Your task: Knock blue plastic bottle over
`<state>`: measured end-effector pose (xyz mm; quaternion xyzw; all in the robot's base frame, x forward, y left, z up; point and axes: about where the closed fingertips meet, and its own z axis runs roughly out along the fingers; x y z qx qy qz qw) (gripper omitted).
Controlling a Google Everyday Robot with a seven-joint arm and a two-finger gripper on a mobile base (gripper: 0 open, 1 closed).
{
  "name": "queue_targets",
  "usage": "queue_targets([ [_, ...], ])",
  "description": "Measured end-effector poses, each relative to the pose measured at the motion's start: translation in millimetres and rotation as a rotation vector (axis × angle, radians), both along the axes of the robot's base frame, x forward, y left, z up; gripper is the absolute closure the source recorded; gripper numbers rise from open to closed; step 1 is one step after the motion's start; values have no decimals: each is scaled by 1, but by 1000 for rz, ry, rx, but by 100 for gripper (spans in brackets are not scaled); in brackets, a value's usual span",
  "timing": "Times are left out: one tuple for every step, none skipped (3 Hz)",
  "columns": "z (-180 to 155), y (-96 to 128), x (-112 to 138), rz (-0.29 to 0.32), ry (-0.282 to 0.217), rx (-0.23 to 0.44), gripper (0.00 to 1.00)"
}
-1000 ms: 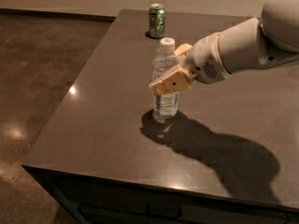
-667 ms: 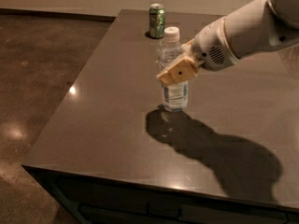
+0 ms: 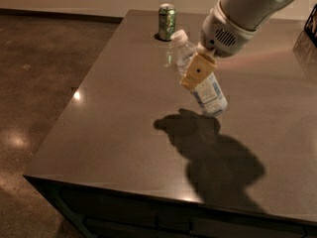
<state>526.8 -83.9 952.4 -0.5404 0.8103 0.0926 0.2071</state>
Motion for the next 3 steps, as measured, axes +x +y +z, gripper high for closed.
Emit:
queue_targets([
  [-24,-20,-7,41,68,-221,100],
  [-42,-38,-11,62,80,-393,100],
  [-59,-45,-14,87,90,-496,82],
])
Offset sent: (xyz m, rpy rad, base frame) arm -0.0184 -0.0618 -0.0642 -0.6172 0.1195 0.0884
